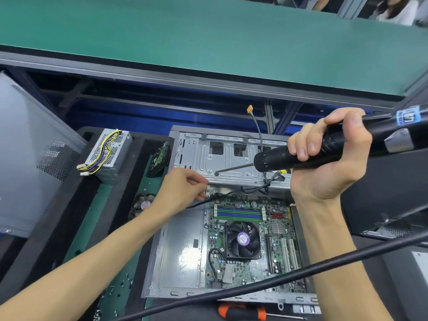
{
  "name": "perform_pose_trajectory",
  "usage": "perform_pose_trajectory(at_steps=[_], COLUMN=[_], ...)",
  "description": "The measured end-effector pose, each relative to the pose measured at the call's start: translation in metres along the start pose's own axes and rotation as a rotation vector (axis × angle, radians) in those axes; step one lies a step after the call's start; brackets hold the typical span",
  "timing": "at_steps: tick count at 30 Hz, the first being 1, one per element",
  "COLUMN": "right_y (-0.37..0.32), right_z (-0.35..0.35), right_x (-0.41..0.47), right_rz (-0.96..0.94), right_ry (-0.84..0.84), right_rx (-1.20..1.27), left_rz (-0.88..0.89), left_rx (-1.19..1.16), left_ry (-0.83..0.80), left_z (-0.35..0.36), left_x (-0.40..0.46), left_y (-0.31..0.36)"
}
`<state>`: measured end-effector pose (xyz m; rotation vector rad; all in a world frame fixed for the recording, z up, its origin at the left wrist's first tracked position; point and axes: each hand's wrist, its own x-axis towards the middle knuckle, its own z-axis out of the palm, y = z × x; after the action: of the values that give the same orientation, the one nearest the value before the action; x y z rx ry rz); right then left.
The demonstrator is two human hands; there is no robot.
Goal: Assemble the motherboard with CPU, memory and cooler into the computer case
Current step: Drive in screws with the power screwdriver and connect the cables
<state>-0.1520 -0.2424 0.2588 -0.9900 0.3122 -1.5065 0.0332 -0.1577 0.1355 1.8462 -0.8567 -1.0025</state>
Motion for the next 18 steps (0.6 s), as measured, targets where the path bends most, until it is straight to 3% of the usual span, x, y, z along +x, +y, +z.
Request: perform_pose_trajectory(at_steps=[4, 7, 15, 18], right_y=[0.002, 0.003, 0.004, 0.003], right_z=[0.002, 0.006, 0.008, 0.007], right_x=[0.000, -0.001, -0.002, -0.003], right_rz=[0.015, 0.022, 0.007, -0.003], right_ry=[0.009, 0.015, 0.005, -0.018], right_rx=[0.035, 0.032, -0.002, -0.011], left_rz=[-0.157, -0.276, -0.392, -0.484], left_rx=[-0.489, -0.702, -0.742, -0.914], left_ry=[0.003, 0.022, -0.031, -0.050], left_z=[0.004, 0.007, 0.019, 0.028], left_x=[-0.002, 0.001, -0.008, -0.013], left_y=[0.004, 0.007, -0.004, -0.010])
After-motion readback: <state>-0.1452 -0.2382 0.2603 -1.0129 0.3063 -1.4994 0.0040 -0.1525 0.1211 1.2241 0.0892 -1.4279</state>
